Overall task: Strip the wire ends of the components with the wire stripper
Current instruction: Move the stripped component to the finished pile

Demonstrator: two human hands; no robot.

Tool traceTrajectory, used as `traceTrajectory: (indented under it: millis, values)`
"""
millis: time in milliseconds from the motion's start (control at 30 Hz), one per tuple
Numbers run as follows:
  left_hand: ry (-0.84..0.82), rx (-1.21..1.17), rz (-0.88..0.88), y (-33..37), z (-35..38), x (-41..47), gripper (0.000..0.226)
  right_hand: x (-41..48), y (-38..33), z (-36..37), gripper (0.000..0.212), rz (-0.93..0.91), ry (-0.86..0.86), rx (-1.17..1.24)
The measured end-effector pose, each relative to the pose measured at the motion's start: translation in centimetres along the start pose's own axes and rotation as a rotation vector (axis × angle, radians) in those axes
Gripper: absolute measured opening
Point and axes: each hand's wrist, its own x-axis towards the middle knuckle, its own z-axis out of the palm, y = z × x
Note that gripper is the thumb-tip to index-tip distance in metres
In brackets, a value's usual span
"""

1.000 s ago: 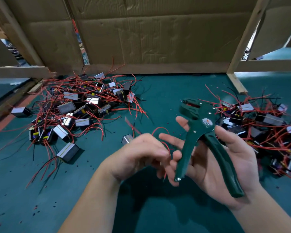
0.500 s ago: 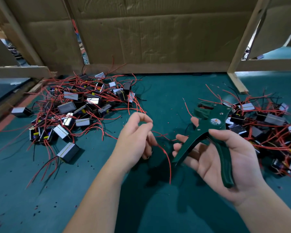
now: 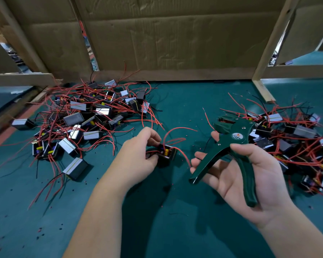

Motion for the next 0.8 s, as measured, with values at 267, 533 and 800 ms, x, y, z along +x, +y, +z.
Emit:
traceTrajectory:
  millis: [267,533,800]
  values:
    - [-0.004,0.131,0.043,0.0,0.4,0.1,0.034,0.0,0.2,-0.2,0.076,-0.004,-0.016,-0.025]
    - [0.147,0.388,0.162,1.2,2.1,0.0,0.027,-0.1,0.2,-0.2,0.077,0.031,-0.009,-0.025]
    - [0.244,0.136,0.184,1.5,1.4,0.0,0.026,-0.2,0.0,0.0,0.081,-0.089,-0.016,-0.043]
